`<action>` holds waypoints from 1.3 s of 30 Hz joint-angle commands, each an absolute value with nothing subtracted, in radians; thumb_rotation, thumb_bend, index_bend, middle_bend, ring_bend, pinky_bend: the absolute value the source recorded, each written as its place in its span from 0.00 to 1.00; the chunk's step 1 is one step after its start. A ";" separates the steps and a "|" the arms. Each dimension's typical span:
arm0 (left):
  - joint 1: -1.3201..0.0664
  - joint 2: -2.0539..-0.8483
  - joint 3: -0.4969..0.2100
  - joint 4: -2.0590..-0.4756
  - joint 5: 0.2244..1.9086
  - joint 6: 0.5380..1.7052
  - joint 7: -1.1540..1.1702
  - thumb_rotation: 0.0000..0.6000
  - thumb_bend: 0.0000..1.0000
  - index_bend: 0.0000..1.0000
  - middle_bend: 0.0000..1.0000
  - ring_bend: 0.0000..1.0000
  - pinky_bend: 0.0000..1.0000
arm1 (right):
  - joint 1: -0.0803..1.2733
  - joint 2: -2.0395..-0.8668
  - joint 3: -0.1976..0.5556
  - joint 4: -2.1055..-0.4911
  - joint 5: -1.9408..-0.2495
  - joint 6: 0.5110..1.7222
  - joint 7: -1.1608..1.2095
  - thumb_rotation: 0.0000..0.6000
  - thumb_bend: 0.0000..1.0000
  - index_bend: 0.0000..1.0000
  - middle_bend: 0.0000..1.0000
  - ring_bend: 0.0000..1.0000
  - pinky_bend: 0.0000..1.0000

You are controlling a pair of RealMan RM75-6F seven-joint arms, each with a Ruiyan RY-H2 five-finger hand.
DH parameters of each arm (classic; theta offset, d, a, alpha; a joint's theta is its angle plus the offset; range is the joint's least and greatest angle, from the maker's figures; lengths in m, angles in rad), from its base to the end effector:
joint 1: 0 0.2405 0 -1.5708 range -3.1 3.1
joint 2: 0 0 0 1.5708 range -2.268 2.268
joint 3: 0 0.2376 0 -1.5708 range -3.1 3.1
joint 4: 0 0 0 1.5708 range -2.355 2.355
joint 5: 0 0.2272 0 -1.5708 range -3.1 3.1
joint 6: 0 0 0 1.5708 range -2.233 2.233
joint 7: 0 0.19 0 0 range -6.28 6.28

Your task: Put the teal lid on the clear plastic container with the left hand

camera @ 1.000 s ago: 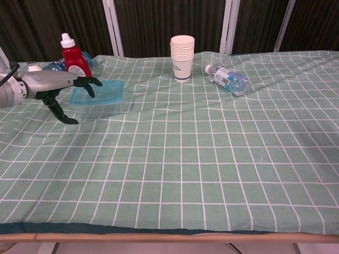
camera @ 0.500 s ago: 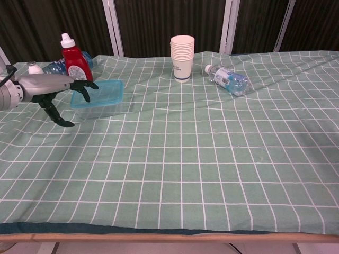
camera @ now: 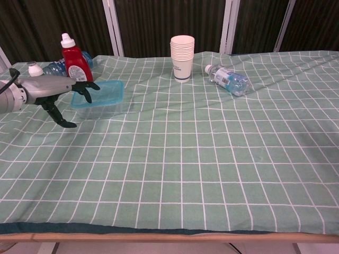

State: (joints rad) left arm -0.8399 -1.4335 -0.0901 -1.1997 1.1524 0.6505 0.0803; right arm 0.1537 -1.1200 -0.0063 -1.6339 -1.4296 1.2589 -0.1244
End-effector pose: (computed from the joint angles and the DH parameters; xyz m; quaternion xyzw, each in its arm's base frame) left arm -0.2059 0.4318 -0.0240 -0.7810 -0.3896 -0.2465 0.4213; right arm -0.3146 -0.2281 0.0883 0.6608 -0.4275 0.2824 0.5485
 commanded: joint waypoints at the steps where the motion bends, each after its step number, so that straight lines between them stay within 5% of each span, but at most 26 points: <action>1: -0.840 -1.432 -0.093 -1.200 1.151 0.652 0.079 1.00 0.22 0.00 0.25 0.14 0.04 | 0.154 -1.120 -0.006 -1.634 -1.429 1.259 -0.125 1.00 0.13 0.00 0.00 0.00 0.00; 15: -0.834 -1.388 -0.162 -1.247 1.184 0.762 0.042 1.00 0.22 0.00 0.23 0.14 0.03 | 0.151 -1.119 -0.007 -1.635 -1.432 1.264 -0.124 1.00 0.13 0.00 0.00 0.00 0.00; 39: -0.891 -1.514 -0.175 -1.018 1.090 0.636 0.064 1.00 0.22 0.00 0.17 0.05 0.00 | 0.149 -1.114 -0.006 -1.635 -1.433 1.268 -0.114 1.00 0.13 0.00 0.00 0.00 0.00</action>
